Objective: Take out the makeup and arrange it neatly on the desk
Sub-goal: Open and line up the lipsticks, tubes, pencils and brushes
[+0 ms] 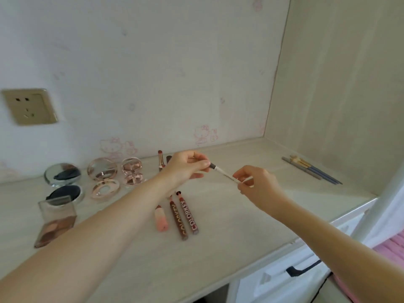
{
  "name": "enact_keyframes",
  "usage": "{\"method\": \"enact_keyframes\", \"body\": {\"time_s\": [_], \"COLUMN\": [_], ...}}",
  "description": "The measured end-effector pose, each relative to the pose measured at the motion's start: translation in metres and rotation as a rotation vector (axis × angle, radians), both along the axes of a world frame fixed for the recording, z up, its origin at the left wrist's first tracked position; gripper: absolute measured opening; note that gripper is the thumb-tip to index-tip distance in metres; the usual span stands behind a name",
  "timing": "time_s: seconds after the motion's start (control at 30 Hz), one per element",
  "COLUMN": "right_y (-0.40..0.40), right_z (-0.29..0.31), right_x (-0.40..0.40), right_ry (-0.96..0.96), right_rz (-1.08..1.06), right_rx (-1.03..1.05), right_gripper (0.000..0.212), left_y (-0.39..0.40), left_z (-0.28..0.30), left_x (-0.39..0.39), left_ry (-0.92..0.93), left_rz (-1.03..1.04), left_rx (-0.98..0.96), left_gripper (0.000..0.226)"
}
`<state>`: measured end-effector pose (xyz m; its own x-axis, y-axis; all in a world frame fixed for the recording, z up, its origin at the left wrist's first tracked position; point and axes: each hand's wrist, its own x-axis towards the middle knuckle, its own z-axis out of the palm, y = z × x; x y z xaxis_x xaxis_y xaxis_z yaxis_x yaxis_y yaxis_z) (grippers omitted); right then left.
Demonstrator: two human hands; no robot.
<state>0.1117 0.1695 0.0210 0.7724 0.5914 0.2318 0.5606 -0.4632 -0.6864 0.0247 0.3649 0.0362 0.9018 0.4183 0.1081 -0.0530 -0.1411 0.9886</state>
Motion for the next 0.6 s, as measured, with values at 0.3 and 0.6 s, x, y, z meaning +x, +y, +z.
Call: {"method": "enact_keyframes", "body": {"time_s": [0.3, 0.6], "right_y": [0.059, 0.105], "right_z": [0.003, -0.002], "right_x": [-0.093, -0.158], "right_ry": [0.253, 0.472], "right_rz": [0.133, 0.263], "right_rx": [0.239, 0.333], "right_gripper": [0.015, 0.006], "left_y": [0.022, 0.035], "left_z": [0.005, -0.011], "left_x": [-0.109, -0.169], "left_ry": [-0.247, -0.245], "left_rz": [0.245, 0.318], "left_rx": [-0.282, -0.182], "left_gripper": [0.011, 0.018]}}
